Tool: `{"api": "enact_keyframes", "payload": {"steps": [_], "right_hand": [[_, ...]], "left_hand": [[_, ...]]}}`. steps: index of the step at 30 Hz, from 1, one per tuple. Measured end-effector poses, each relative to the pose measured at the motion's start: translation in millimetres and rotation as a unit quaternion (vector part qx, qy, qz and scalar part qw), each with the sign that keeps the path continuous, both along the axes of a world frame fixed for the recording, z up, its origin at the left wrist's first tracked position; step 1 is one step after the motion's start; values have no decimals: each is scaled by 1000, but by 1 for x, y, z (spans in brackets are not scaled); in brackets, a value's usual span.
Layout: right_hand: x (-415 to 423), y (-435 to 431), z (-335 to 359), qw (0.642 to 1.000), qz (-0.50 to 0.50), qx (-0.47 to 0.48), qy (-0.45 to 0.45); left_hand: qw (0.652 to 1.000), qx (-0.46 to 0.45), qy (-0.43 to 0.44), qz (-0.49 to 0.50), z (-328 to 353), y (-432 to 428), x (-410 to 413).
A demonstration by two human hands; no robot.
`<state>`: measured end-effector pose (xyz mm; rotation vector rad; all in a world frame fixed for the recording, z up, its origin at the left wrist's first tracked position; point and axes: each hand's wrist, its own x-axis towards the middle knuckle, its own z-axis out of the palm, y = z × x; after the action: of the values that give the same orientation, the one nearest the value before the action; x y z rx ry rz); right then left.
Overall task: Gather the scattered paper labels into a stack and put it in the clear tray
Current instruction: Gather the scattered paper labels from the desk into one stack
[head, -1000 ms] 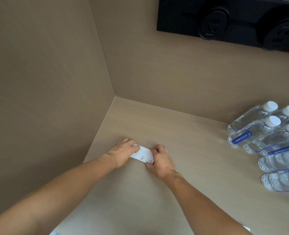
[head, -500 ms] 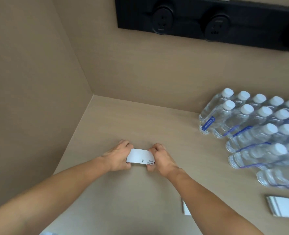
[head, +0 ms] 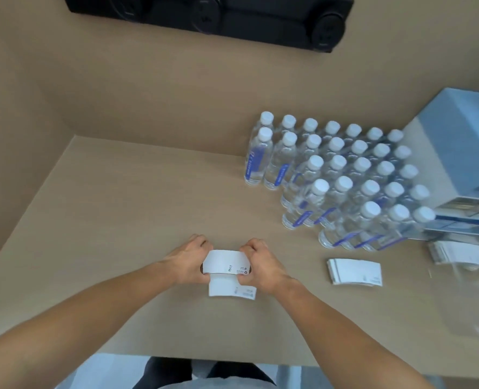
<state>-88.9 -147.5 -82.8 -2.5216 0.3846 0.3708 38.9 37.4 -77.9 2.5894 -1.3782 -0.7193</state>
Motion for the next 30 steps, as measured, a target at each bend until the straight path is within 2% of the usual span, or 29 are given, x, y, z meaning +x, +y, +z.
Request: {"api": "enact_keyframes", "payload": {"steps": [5, 12, 18, 23, 30], "right_hand": [[-34, -12, -5, 1000, 15, 5, 8], [-47, -4, -10, 1000, 16, 6, 1], [-46, -2, -6, 1000, 25, 11, -4], [-47, -1, -8, 998, 56, -3, 14], [-38, 0, -9, 998, 49, -7, 50]], "left_hand": [[1000, 2, -2, 4, -6, -11, -36], [1000, 11, 7, 0, -14, -6, -45], [1000, -9, 21, -5, -9, -5, -45], [1000, -3, 3, -26, -9, -5, -48], [999, 26, -2, -24, -9, -10, -50]]}}
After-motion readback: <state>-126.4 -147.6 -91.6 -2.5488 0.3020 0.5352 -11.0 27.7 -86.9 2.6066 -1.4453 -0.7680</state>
